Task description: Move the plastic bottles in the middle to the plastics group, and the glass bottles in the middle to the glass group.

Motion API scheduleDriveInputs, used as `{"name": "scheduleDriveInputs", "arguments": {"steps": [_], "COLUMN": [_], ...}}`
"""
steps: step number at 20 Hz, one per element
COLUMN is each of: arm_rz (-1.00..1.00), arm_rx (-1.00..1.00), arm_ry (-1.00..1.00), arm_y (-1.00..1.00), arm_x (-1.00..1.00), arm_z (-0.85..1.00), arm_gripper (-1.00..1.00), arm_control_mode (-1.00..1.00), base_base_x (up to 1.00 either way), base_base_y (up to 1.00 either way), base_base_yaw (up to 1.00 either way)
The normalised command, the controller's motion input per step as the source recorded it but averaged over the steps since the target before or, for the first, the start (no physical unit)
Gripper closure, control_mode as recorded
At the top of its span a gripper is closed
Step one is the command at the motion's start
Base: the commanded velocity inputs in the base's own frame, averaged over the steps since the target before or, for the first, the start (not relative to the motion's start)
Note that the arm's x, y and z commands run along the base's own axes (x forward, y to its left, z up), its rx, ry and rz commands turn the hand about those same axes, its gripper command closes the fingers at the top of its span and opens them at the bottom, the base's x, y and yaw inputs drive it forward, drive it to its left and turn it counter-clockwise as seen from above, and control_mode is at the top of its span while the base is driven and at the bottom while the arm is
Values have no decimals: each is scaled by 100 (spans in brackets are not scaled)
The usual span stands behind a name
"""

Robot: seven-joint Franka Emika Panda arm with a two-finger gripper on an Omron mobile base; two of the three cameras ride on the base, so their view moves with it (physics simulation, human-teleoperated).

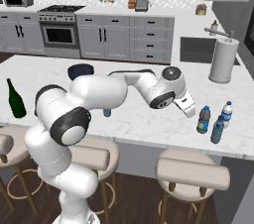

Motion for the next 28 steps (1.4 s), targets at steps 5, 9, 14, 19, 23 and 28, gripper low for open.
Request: {"name": "scheduleDriveInputs", "arguments": {"steps": [5,9,14,19,23,28], "arm_rz": [78,66,42,22,10,3], "arm_rx": [-7,-5,-11,-17,-13,-12], "arm_ry": [19,23,19,13,-1,-20], "arm_y": [76,77,87,98,100,93], "arm_x": [-16,-2,7,12,10,0], "arm_z": [28,26,11,-1,-13,-29], "arm_gripper": [-100,-100,-100,-100,-100,-100], "arm_control_mode": [-100,-100,-100,-100,-100,-100], "base_base_x": [0,0,0,0,0,0], "base_base_y": [0,0,0,0,0,0], "base_base_yaw": [0,0,0,0,0,0]}}
